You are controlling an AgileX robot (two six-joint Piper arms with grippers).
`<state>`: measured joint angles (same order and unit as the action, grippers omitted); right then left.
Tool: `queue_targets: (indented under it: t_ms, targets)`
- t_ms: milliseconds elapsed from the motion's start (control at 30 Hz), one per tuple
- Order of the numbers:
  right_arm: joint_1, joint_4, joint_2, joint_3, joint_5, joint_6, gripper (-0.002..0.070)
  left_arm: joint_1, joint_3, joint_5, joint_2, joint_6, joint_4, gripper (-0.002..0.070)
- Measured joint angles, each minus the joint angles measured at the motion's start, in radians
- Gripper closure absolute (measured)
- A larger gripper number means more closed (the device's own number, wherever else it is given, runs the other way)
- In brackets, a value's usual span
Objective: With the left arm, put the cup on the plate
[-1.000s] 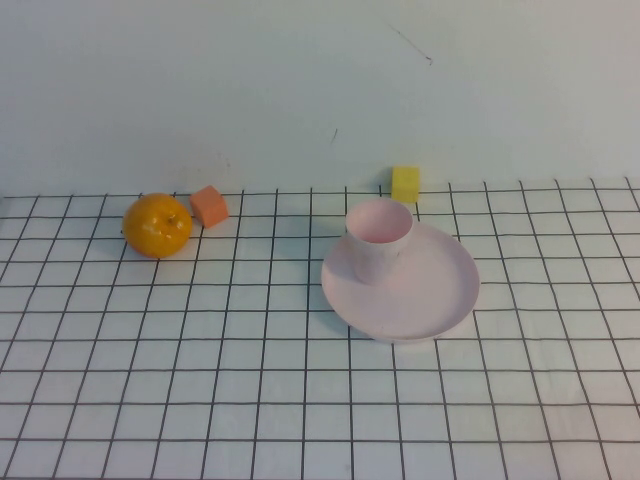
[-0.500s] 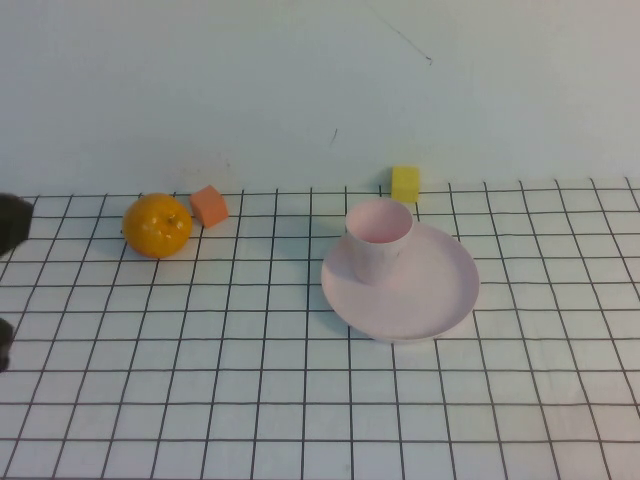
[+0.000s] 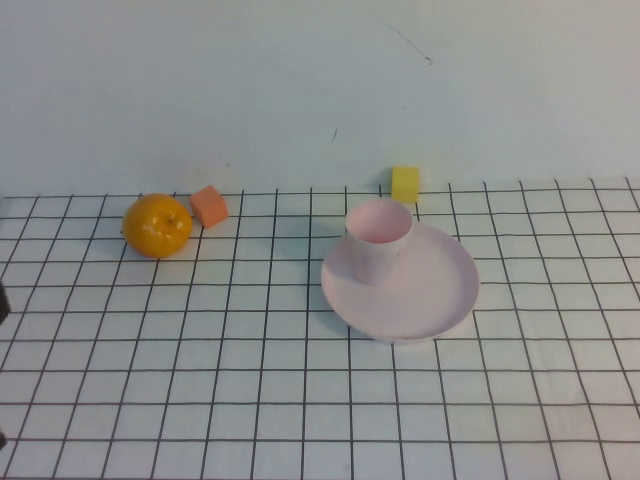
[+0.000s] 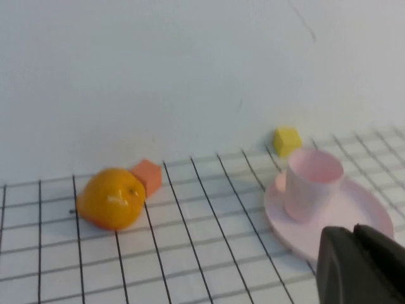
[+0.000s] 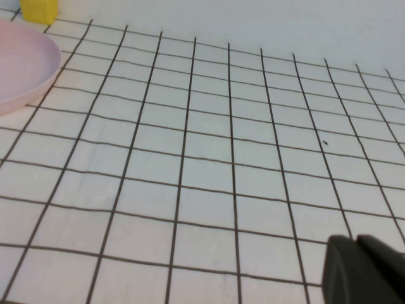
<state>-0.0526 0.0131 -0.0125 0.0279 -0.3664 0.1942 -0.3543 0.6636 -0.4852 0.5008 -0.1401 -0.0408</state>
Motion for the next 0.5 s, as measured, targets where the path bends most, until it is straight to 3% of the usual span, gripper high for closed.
queue_targets:
  t_ms: [333,500]
  targets:
    - [0.0,0.0,0.0,0.0,0.0,0.0,0.0678,0.195,-0.528,0.365,-0.397,-0.01,-0.045,0.0676]
    - [0.0,0.0,0.0,0.0,0.0,0.0,0.0678,0.259,-0.683,0.314,-0.505,-0.01,-0.049,0.0676]
